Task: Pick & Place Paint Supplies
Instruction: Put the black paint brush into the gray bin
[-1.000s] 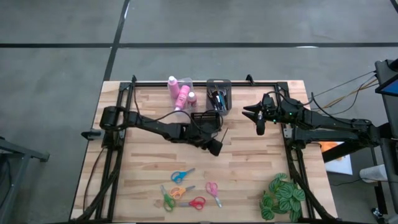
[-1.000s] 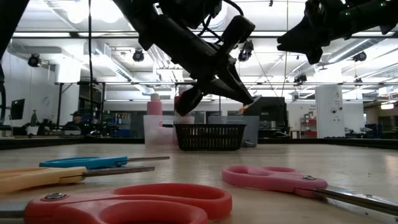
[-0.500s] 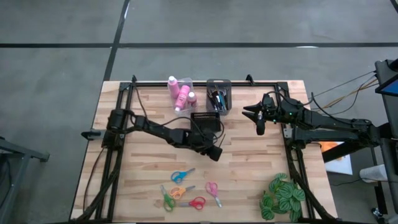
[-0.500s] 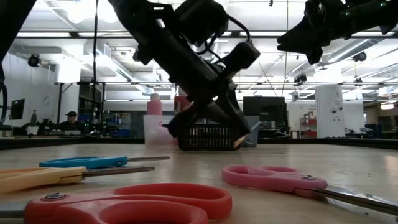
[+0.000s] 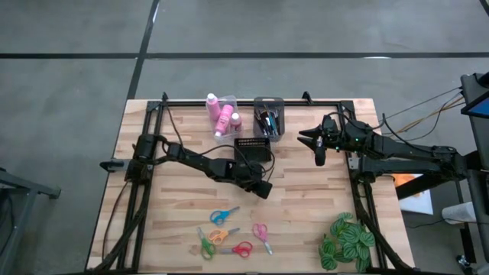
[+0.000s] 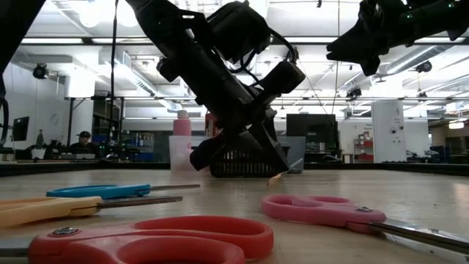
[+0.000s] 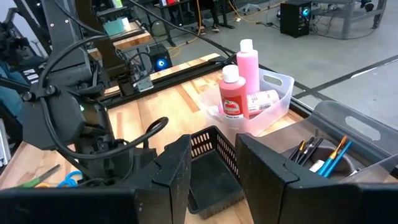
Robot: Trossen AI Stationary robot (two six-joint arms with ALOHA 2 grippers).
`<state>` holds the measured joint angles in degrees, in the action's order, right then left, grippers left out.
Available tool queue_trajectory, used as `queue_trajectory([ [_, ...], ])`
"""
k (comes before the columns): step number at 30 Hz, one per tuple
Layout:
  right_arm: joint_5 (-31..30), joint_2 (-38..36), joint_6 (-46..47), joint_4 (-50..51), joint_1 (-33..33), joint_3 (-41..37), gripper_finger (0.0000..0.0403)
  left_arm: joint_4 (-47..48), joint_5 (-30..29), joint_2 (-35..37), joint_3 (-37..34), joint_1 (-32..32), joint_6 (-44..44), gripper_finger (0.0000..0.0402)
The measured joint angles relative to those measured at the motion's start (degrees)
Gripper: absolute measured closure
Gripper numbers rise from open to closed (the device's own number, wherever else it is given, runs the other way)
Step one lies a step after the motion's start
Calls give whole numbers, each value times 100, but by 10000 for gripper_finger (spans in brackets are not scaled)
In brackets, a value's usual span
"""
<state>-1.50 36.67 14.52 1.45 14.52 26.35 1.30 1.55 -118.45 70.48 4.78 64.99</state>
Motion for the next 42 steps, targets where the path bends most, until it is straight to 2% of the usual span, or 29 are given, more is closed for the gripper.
queue_trajectory([
  [7,0,2,0,0,0,0,278,78,1,0,0,0,0,390],
  [17,0,2,0,0,0,0,278,80,4,0,0,0,-62,327],
  [26,0,2,0,0,0,0,278,77,19,144,0,-13,-157,323],
  [32,0,2,0,0,2,0,278,62,-372,643,2,-42,-902,323],
  [37,-2,2,0,-2,2,0,278,21,-864,1160,1,-45,-2425,323],
  [42,-1,2,0,-1,0,0,278,22,-975,1742,0,-157,-3349,323],
])
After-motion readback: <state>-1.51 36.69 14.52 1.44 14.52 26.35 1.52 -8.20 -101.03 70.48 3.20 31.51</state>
